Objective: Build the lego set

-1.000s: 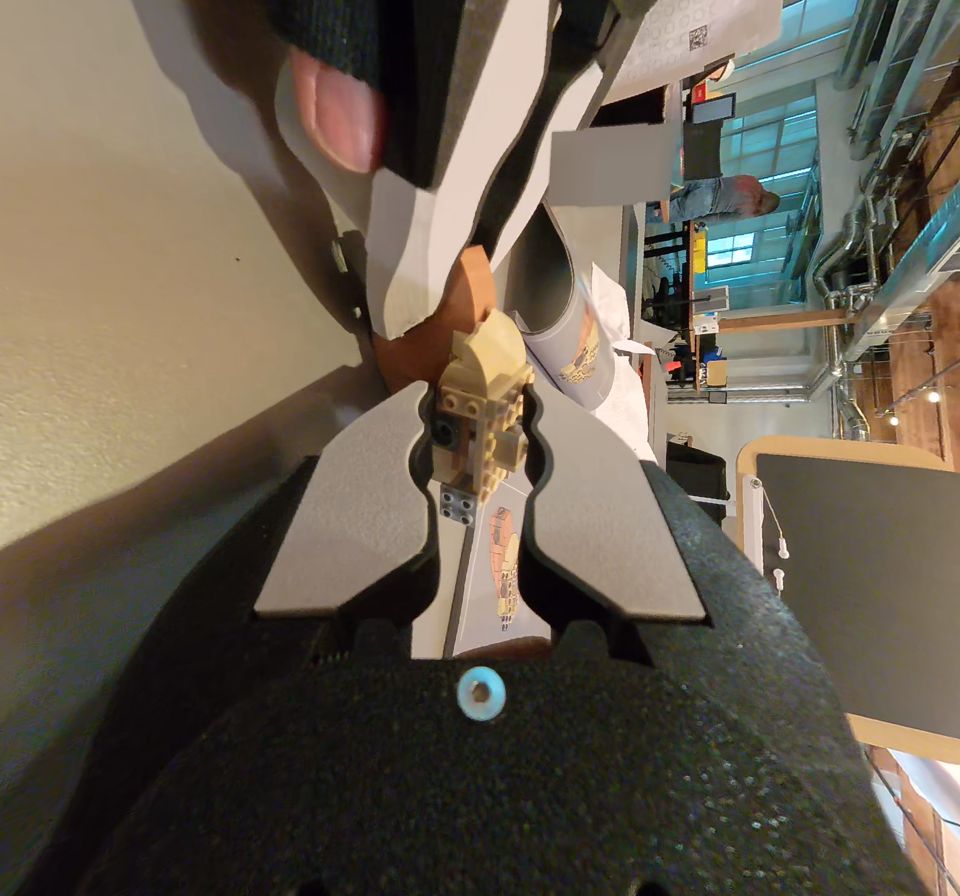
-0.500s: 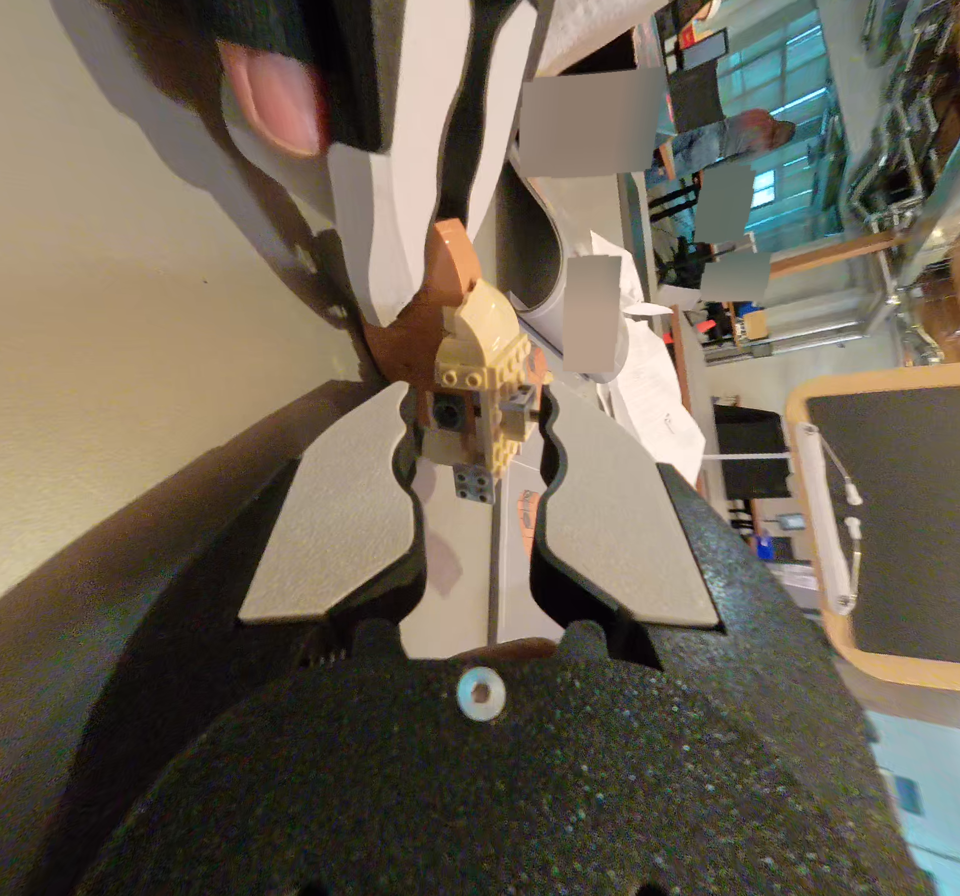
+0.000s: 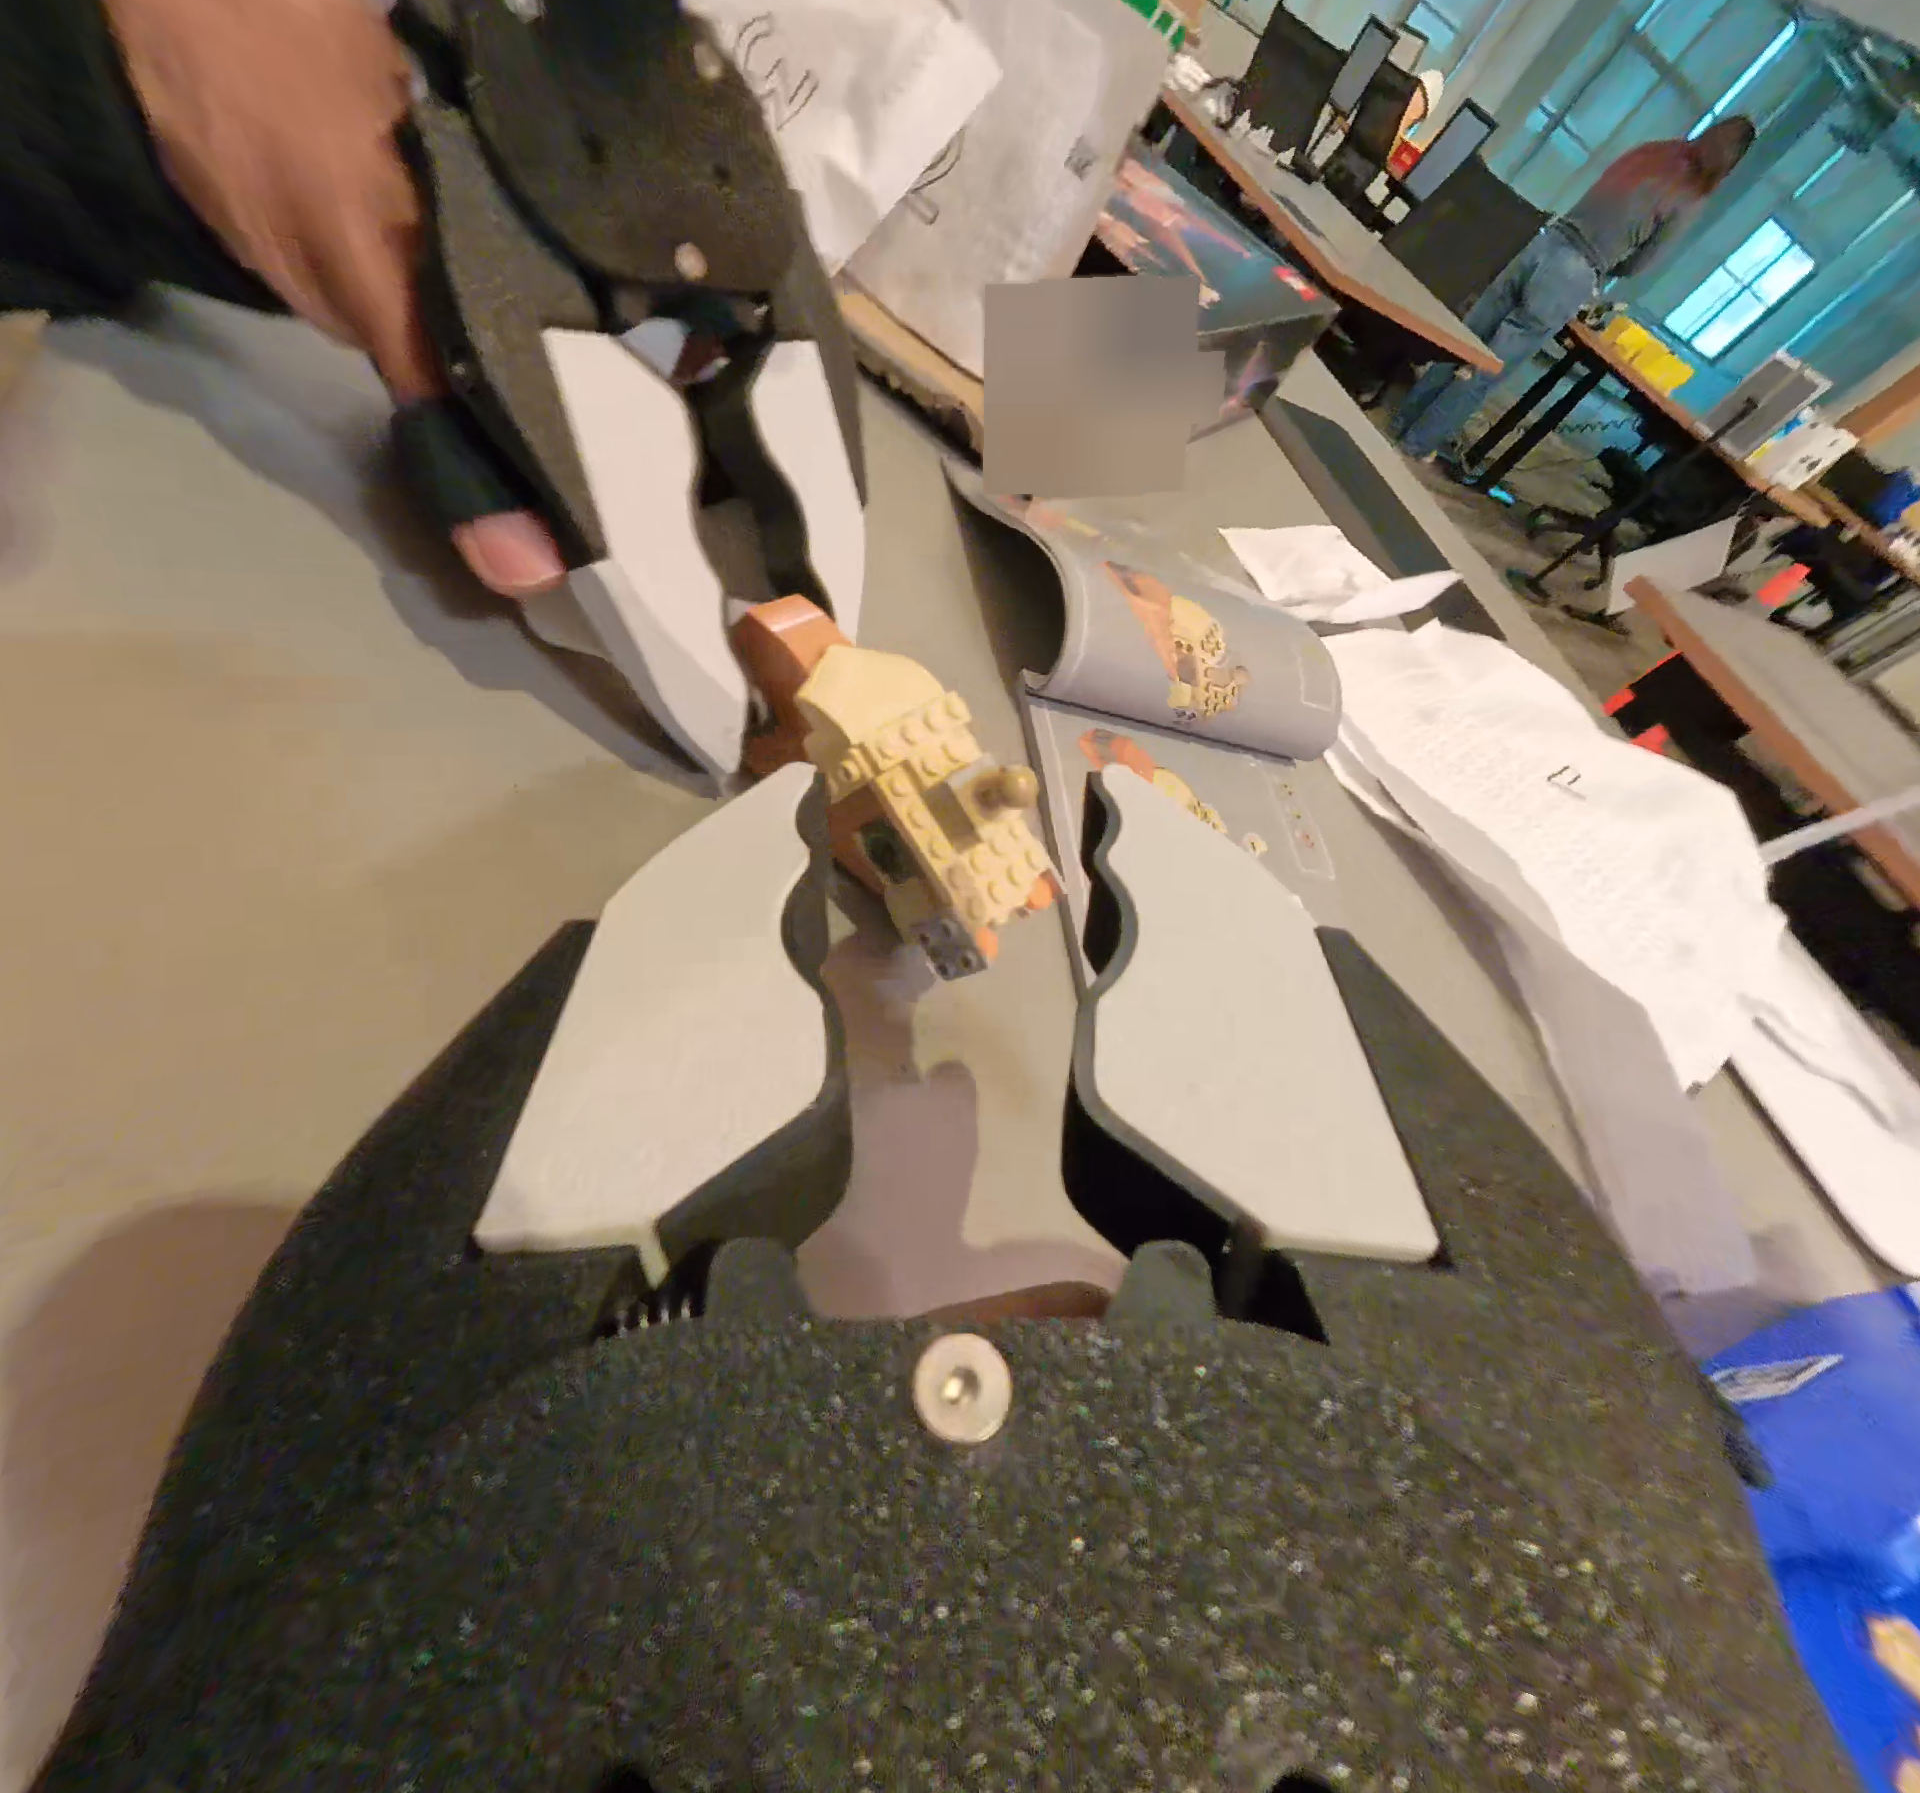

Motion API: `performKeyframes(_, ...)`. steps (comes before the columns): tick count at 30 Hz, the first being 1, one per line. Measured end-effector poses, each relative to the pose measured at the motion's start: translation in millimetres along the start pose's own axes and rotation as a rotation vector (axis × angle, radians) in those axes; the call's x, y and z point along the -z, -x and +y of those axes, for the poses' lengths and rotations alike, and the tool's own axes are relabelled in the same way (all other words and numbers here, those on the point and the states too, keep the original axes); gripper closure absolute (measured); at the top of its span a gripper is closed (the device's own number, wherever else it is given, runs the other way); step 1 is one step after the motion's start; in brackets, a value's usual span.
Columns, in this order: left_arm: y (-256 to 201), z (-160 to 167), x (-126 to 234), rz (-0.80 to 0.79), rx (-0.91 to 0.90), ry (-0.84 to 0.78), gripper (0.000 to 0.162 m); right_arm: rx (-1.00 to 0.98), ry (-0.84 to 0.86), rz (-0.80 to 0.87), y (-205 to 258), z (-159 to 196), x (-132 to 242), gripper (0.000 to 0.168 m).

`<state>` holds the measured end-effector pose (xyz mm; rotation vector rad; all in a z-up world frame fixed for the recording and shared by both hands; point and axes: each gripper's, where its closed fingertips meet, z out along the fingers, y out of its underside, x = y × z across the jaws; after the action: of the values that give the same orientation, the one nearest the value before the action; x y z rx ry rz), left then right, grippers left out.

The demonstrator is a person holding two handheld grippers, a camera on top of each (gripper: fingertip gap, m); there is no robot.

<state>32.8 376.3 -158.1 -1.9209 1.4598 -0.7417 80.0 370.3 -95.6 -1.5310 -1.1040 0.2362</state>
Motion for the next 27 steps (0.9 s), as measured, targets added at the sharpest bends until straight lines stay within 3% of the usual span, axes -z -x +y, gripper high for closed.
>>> performKeyframes(7,3,-5,20,0.015,-0.052,-0.089,0.114,-0.178,-0.036,-0.003,-16,7,8,0.128)
performKeyframes(14,13,-56,64,0.137,-0.164,-0.546,0.108,-0.336,-0.067,-0.029,-24,11,8,0.13)
performKeyframes(19,32,-92,81,0.213,-0.134,-0.796,0.102,-0.389,-0.106,-0.031,-30,8,11,0.13)
performKeyframes(23,41,-110,86,0.23,-0.136,-0.931,0.097,-0.381,-0.121,-0.035,-30,7,12,0.13)
performKeyframes(27,44,-112,79,0.207,-0.159,-0.977,0.102,-0.37,-0.131,-0.044,-28,5,13,0.132)
